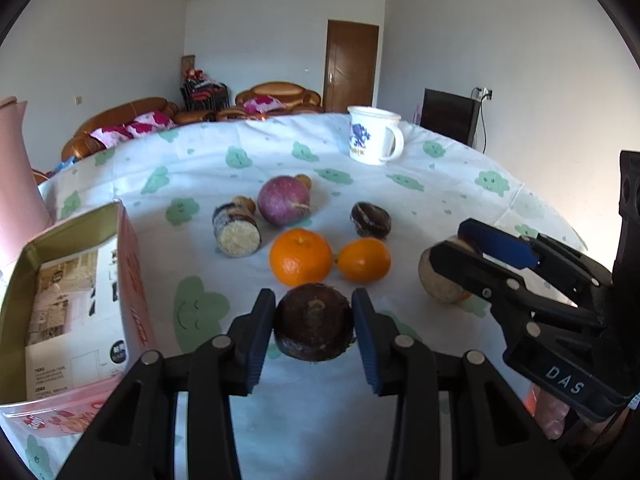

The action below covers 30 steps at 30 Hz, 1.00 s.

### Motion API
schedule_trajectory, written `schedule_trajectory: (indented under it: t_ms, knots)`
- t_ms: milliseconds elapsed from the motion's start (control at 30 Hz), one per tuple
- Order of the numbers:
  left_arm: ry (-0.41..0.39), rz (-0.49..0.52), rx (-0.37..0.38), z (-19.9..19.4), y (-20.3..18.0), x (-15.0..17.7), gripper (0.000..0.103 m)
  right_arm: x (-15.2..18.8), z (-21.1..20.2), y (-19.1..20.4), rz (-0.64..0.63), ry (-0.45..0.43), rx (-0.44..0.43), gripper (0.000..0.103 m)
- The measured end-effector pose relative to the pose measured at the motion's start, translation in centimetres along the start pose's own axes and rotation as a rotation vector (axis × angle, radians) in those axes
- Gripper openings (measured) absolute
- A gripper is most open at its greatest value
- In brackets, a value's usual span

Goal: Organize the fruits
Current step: 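Lift the cake slice and passion fruit and carry both toward the gold tin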

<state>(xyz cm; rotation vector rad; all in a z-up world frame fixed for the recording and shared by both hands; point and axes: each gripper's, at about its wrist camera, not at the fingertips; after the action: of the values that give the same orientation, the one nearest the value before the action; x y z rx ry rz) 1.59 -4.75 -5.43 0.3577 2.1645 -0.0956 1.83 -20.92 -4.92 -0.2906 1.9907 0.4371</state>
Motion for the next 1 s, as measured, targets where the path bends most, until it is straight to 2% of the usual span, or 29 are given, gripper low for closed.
schedule_trajectory:
  t_ms: [1000]
  knots:
    - [-0.159, 0.003, -0.048, -3.5, 0.1, -0.7, 0.041, -1.1, -2.0, 1.3, -0.037, -0.073, -0.027, 0.041]
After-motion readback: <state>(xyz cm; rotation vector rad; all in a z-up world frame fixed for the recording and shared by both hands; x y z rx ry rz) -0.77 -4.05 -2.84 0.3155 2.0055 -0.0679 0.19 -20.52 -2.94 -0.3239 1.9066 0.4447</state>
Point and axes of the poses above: each gripper's, at about its wrist camera, not at the fingertips, and z roughly the way its jaws point, y to its left, x to its underside, and after that the axes turned 9 degrees about z, right-handed
